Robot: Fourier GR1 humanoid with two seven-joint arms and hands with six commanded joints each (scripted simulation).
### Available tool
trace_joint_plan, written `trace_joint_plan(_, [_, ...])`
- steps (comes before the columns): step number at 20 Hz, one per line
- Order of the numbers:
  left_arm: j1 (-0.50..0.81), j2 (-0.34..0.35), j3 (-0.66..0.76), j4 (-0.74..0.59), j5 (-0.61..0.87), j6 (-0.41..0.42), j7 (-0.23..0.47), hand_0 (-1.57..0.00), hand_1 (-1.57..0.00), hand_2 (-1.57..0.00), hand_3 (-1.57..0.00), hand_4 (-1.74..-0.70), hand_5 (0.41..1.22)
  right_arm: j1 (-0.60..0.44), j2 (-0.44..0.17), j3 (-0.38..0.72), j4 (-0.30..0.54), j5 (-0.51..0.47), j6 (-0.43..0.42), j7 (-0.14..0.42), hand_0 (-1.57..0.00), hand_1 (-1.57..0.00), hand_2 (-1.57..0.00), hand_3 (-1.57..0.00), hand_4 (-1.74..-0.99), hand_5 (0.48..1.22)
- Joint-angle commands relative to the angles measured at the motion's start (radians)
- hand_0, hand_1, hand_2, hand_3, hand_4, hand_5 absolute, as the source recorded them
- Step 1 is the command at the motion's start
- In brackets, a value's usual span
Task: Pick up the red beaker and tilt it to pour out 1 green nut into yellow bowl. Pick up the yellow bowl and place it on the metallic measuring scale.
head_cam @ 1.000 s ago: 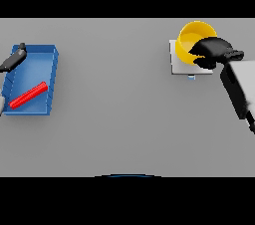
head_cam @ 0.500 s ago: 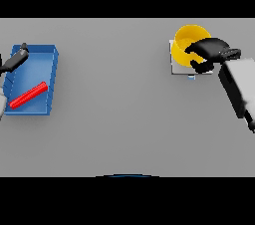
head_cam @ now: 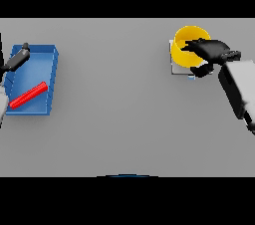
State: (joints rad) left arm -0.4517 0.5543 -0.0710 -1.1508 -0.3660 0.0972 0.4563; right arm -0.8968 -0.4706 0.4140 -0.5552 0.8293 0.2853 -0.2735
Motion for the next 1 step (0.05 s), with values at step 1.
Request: trace_joint_plan(1, [-0.006, 0.003, 0.003, 0.005, 0.002, -0.003, 0.0, 0.0, 0.0, 0.0, 0.0, -0.73, 0.665, 0.003, -0.005, 0.0, -0.003, 0.0, 0.002, -0.002, -0.02, -0.02, -0.03, -0.15, -1.478, 0.738])
